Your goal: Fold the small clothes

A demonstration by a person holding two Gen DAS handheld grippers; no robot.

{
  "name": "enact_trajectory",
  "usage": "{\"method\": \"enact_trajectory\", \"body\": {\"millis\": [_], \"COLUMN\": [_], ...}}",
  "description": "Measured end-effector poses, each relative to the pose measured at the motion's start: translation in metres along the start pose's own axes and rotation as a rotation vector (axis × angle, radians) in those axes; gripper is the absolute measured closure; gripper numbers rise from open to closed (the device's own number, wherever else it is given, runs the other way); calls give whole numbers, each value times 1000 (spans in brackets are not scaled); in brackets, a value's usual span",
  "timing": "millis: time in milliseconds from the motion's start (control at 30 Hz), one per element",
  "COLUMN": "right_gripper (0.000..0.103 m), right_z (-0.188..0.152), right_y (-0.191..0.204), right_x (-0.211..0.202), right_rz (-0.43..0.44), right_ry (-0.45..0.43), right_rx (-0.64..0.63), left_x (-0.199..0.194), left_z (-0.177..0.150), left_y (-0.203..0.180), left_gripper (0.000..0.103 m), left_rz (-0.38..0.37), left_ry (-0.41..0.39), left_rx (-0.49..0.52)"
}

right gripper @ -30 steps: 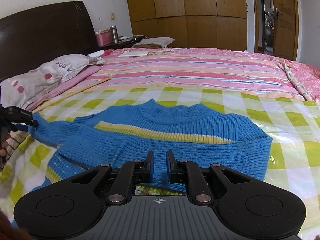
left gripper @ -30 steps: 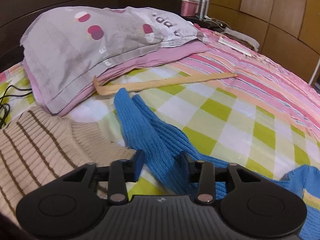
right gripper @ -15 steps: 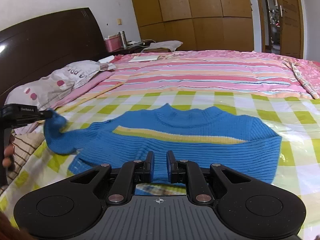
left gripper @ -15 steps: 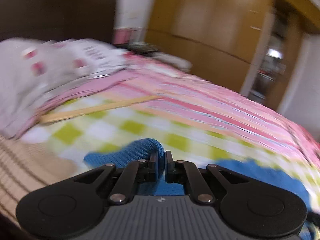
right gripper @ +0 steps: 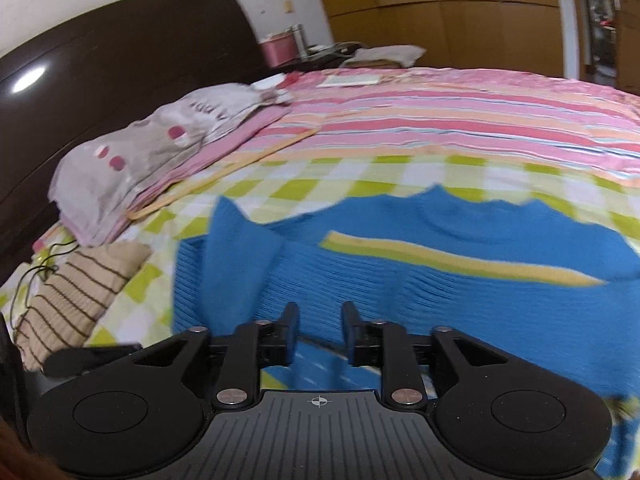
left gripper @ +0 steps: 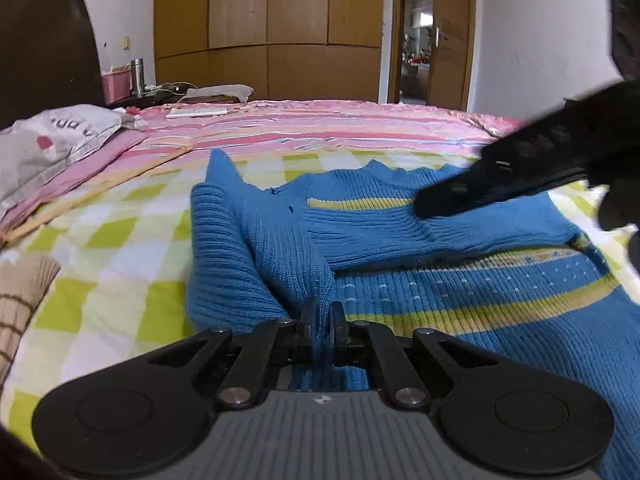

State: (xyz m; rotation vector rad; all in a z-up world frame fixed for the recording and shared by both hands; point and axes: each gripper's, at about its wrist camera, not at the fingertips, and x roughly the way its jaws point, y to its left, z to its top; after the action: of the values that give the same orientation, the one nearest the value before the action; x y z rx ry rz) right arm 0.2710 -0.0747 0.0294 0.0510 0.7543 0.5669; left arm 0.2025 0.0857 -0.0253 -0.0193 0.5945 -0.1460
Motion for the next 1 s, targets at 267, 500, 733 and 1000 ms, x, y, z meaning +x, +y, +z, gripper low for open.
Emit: {"method": "enact_trajectory", "body": {"millis": [267, 500, 733, 1000], "right_gripper": [71, 70, 86, 95], "right_z": [23, 22, 25, 44], "right_y": [17, 17, 24, 25], "right_x": [63, 91, 96, 57], "right_rz": [75, 104, 143, 127], "right_ry": [72, 126, 132, 2], "right_rx": [157, 280, 332, 304], "left_x": [-1, -3, -10, -24], "left_z": [-11, -12, -12, -8], "left_y": [34, 38, 41, 36], "left_gripper": [90, 90, 90, 81], "left_rz": [-50, -80, -78, -27], "left_ry": [1, -8, -22, -70], "left_rx": [-138, -145, -148, -125]}}
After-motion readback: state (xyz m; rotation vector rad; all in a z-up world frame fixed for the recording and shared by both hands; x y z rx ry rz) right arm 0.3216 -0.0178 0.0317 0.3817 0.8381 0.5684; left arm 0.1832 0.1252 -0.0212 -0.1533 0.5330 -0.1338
